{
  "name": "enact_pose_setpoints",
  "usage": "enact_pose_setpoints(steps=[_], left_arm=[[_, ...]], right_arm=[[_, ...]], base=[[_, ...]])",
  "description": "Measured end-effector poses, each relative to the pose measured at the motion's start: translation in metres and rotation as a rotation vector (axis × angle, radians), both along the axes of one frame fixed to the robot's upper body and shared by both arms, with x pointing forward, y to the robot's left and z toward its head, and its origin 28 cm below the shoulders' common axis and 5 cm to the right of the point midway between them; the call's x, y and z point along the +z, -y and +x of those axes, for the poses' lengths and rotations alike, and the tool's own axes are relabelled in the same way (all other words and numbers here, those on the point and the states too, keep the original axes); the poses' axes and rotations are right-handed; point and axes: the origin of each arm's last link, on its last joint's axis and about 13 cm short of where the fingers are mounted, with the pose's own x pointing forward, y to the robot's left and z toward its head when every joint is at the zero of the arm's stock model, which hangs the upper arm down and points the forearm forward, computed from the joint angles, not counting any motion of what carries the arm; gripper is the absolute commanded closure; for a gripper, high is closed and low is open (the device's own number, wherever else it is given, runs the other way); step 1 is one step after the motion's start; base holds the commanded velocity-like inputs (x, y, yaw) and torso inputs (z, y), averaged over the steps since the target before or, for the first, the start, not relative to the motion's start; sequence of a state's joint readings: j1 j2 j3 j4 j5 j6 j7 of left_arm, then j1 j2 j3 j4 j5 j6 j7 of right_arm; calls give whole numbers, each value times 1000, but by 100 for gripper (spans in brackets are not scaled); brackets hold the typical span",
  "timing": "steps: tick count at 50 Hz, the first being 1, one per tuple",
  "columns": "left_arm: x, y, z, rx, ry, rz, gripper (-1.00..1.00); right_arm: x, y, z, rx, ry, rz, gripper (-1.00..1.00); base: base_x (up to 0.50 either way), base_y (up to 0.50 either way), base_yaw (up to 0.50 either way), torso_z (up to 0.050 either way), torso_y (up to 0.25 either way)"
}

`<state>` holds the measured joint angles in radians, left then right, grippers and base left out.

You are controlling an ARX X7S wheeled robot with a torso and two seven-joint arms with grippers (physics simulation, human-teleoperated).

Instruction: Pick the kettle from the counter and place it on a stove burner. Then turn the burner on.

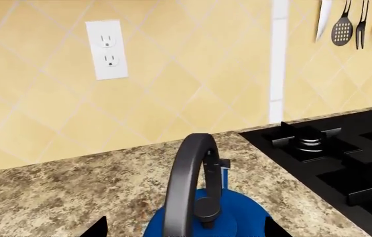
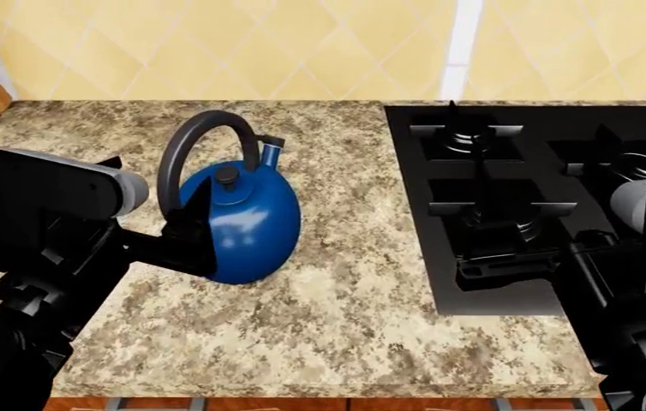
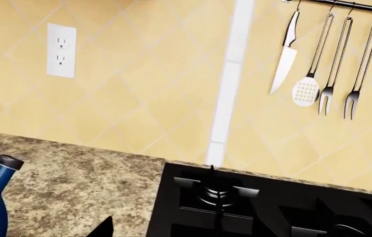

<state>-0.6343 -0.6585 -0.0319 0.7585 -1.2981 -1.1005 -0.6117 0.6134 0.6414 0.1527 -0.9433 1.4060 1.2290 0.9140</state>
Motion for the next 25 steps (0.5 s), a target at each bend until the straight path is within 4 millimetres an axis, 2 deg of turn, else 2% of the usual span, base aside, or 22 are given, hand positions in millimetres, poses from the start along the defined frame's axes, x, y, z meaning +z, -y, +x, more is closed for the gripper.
enact_pose_setpoints(steps=[12, 25], left_arm=[[0, 1, 7, -10, -22, -26, -100], [12, 2, 34, -28, -61, -57, -100]], right_arm=[[-1, 0, 1, -3, 1, -2, -100], [-5, 0, 2, -3, -6, 4, -100]], base=[[0, 0, 0, 0, 0], [0, 0, 0, 0, 0]])
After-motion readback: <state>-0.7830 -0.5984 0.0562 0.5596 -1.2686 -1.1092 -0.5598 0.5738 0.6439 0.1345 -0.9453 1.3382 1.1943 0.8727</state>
